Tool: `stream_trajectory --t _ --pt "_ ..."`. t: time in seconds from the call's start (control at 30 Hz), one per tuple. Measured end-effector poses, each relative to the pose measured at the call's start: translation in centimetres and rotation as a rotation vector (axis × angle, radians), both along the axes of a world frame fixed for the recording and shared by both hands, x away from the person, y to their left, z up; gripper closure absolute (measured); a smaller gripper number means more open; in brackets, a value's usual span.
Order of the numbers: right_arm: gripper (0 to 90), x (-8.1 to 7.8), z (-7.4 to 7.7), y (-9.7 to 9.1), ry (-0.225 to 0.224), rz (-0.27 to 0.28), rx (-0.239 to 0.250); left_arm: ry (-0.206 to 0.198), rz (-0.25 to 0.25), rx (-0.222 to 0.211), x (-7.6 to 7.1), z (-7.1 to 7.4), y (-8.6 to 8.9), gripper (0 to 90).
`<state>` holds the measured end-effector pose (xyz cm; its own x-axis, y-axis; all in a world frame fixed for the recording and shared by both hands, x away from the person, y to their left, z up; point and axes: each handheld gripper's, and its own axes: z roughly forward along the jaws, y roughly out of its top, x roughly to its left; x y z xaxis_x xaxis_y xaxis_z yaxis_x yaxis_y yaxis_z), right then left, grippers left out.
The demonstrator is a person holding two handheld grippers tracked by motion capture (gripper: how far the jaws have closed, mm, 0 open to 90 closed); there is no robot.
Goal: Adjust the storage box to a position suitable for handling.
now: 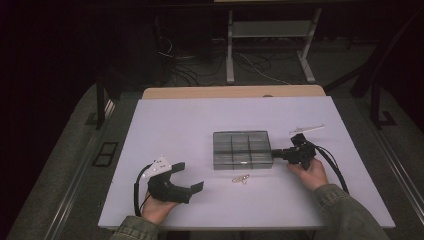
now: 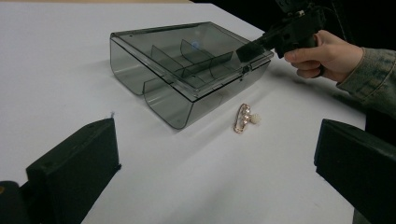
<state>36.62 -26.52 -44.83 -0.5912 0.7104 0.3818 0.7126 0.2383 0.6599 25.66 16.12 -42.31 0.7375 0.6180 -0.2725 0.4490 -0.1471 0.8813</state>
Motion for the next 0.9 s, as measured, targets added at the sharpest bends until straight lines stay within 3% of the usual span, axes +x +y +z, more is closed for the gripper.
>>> stream_trajectory --t 0.27,0.57,0.9 --pt "89.5 -0.1 0.1 0.6 -0.003 -0.005 -0.010 0.000 -0.001 0.001 0.0 0.0 0.0 0.0" --pt "84.5 -0.1 0.6 -0.2 -0.011 -0.022 0.007 0.001 0.001 -0.002 0.0 0.0 0.0 0.0" --pt "68.0 -0.5 1.8 -1.4 -0.025 -0.080 0.068 0.000 0.000 -0.004 0.0 0.0 0.0 0.0"
